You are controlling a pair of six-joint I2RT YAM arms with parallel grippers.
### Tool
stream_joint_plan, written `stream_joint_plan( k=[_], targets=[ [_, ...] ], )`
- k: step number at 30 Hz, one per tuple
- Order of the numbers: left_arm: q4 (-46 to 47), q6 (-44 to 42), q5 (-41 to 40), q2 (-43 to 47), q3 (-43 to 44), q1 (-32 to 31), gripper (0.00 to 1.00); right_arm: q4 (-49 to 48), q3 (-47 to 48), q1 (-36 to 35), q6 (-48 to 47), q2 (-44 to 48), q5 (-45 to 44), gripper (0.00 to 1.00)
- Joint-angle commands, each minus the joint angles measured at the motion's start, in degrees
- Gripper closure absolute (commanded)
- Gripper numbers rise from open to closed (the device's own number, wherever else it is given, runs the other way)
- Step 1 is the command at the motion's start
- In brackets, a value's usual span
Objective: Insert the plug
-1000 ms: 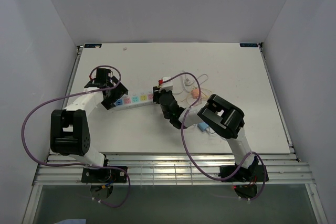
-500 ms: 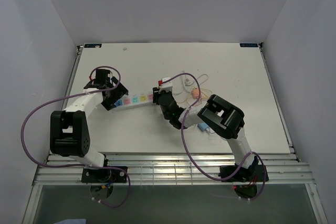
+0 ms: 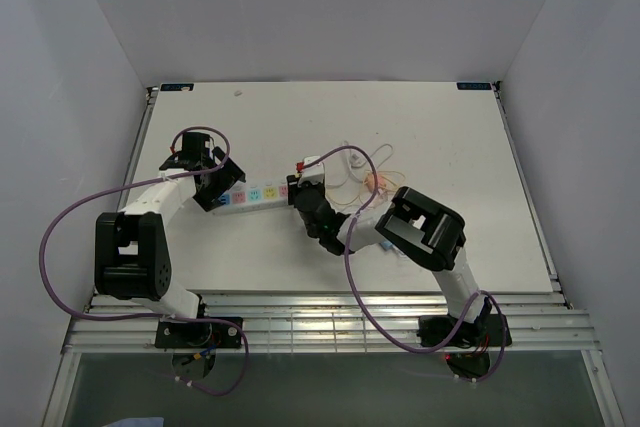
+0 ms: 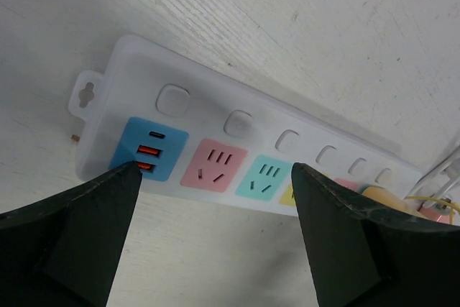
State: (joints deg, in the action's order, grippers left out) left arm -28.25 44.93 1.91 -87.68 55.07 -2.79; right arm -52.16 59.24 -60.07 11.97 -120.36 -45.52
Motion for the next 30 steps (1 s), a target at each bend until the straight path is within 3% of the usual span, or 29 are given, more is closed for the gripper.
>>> stream_joint_plan(
  k=[1,12,30],
  targets=[
    [-0.6,0.2,0.8,1.6,-0.3,0.0,0.02,22.6,-2.1,-2.4,4.5,-4.8,1.2,0.92],
    [-0.6,0.2,1.2,2.8,-1.3,0.0,0.02,23.9,-3.3,-2.7,12.3,-6.7,7.0,0.92],
    [-0.6,0.1,0.7,3.4,-1.6,0.0,0.02,22.3,-5.8,-2.8,11.9,-7.4,6.0,0.92]
  ],
)
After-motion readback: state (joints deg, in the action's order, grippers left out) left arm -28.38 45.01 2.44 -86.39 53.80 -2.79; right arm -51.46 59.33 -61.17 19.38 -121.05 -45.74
